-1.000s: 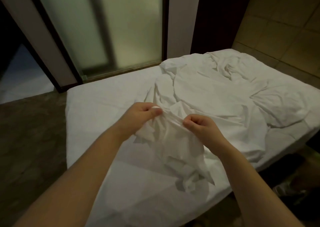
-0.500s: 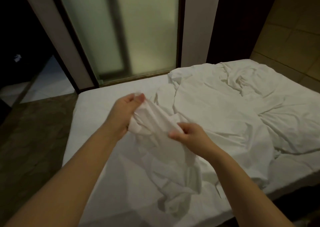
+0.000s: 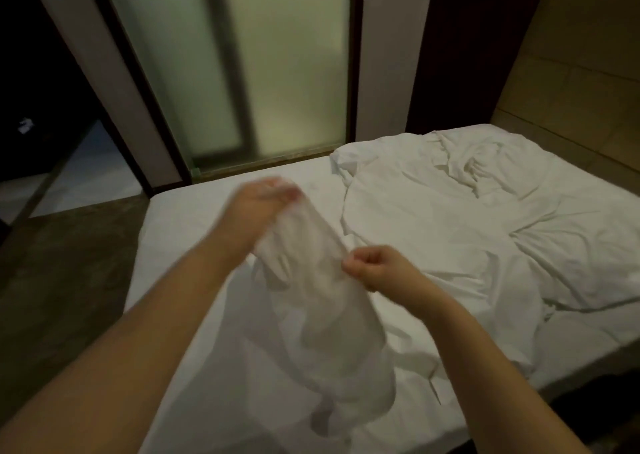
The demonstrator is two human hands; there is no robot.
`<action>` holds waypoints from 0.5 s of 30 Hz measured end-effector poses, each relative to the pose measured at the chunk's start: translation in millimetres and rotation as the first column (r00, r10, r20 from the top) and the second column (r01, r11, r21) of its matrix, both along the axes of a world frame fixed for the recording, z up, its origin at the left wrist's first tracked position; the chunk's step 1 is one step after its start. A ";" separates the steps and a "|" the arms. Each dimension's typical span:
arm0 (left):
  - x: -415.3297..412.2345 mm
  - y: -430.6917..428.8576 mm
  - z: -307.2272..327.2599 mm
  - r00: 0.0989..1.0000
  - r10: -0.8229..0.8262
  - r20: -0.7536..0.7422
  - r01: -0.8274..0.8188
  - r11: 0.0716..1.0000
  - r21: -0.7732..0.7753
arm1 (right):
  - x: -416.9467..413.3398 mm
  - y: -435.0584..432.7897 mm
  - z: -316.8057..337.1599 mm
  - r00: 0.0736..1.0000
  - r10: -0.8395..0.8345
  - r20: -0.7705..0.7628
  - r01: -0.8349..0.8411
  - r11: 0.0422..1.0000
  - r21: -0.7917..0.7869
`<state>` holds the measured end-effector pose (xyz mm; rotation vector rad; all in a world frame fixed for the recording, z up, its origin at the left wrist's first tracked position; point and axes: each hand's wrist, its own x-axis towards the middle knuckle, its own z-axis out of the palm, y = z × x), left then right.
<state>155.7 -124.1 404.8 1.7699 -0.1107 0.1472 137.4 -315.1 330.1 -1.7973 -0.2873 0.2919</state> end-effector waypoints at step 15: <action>-8.8 21.6 -3.2 0.947 -0.299 0.117 0.099 0.619 0.779 | 13.2 80.6 56.2 0.832 -0.299 0.467 0.418 0.892 -0.173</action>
